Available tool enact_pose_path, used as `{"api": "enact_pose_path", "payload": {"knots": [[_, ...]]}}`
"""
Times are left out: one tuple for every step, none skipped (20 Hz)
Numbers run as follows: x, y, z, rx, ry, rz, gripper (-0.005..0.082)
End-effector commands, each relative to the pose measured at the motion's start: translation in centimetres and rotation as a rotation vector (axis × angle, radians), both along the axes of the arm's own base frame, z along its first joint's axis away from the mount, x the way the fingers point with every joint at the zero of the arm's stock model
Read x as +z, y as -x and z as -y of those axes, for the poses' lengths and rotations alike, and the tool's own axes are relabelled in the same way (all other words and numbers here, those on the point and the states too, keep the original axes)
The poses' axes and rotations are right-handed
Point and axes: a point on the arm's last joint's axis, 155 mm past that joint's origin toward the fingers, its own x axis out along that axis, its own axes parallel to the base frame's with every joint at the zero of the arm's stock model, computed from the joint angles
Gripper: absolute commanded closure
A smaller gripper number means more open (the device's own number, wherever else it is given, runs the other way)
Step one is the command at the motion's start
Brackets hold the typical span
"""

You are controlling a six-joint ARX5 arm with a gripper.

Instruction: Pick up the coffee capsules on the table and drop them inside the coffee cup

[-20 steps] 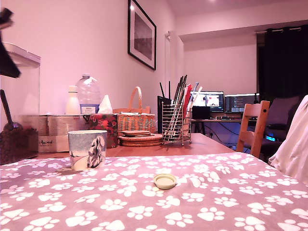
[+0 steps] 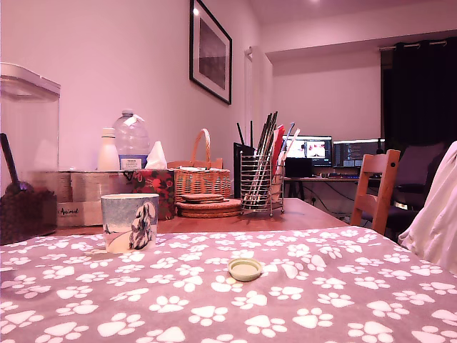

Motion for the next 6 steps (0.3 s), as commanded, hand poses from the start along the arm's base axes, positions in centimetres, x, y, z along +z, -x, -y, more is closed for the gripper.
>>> {"api": "enact_pose_path", "payload": {"knots": [[-0.8,0.4,-0.2,0.012,0.006,-0.012,0.0790],[-0.8,0.6,-0.2,0.012,0.008,-0.008,0.0790],[-0.7,0.8,-0.2,0.015,0.016,-0.009,0.0790],[-0.8,1.0,-0.3,0.019,0.023,-0.009,0.0790],[-0.8,1.2,-0.3,0.020,0.024,-0.010,0.0790],[-0.7,1.4,-0.3,0.020,0.028,-0.004,0.0790]]}}
